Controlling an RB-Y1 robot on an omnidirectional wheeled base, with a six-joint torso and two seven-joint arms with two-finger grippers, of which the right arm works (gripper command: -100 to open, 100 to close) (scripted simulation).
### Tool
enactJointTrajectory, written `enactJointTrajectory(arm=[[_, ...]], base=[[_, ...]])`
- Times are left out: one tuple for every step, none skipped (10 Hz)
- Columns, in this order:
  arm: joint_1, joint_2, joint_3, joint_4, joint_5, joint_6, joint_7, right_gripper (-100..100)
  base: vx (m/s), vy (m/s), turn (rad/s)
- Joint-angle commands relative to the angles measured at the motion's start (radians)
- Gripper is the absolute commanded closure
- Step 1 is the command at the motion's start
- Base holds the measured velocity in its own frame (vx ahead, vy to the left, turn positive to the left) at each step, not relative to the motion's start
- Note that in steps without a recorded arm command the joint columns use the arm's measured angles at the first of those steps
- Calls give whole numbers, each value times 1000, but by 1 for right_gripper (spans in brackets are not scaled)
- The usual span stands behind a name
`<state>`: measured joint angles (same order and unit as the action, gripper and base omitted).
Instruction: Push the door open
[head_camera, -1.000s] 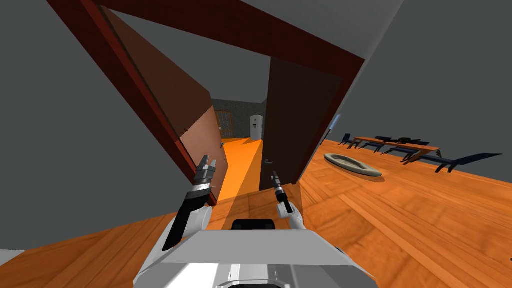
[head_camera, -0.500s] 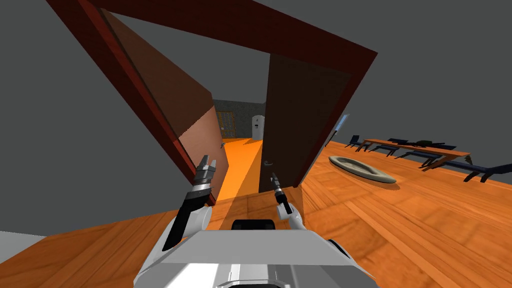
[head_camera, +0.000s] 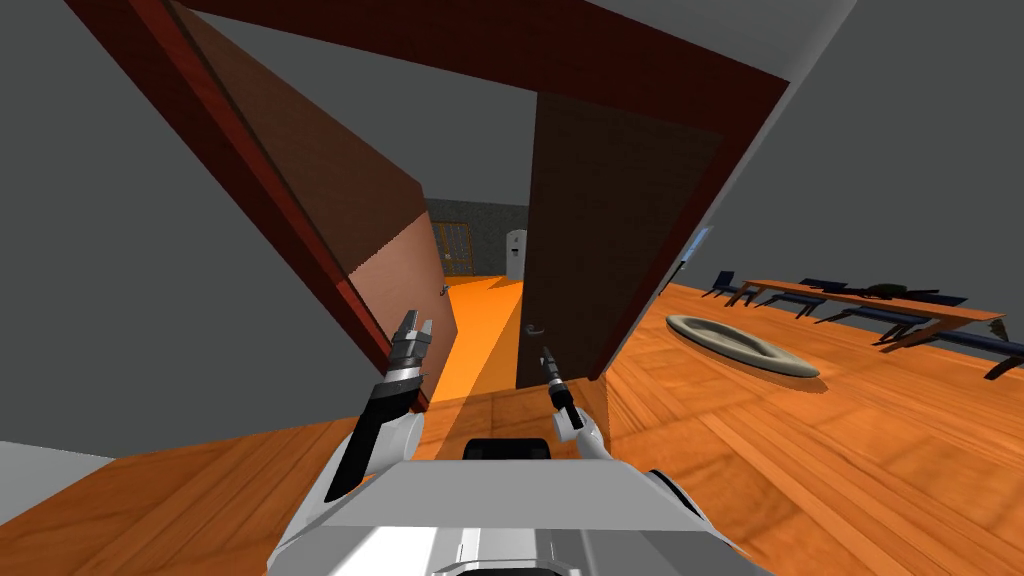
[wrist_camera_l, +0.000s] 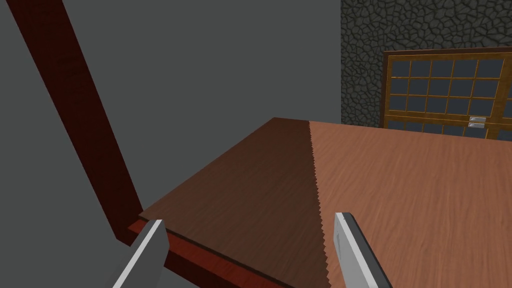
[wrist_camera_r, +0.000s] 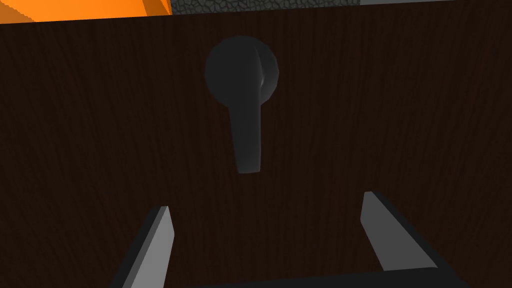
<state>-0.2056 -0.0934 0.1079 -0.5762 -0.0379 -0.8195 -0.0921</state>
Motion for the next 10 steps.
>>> enactJointTrajectory(arm=[[-14,1,0,31,-1,-12,-2,-100],[-7,0,0,15,0,-4,-1,-100],[-8,-1,-3,19,-2,-6,1,-100],[-8,-1,-3,20,-2,-7,1,-100],[-8,-1,-5,21,-3,-8,3,-100],[-8,0,-8,23,-4,-8,4,-100],[-8,0,-10,24,-5,-9,5,-100],[-8,2,-13,27,-7,-11,7,-100],[-8,3,-15,28,-8,-11,9,-100],[-8,5,-17,29,-9,-12,10,-100]], base=[[22,-40,16],[8,-17,4],[100,9,26],[182,26,22],[180,30,20],[203,26,32],[209,14,33],[221,5,30],[246,-13,31],[223,18,36]])
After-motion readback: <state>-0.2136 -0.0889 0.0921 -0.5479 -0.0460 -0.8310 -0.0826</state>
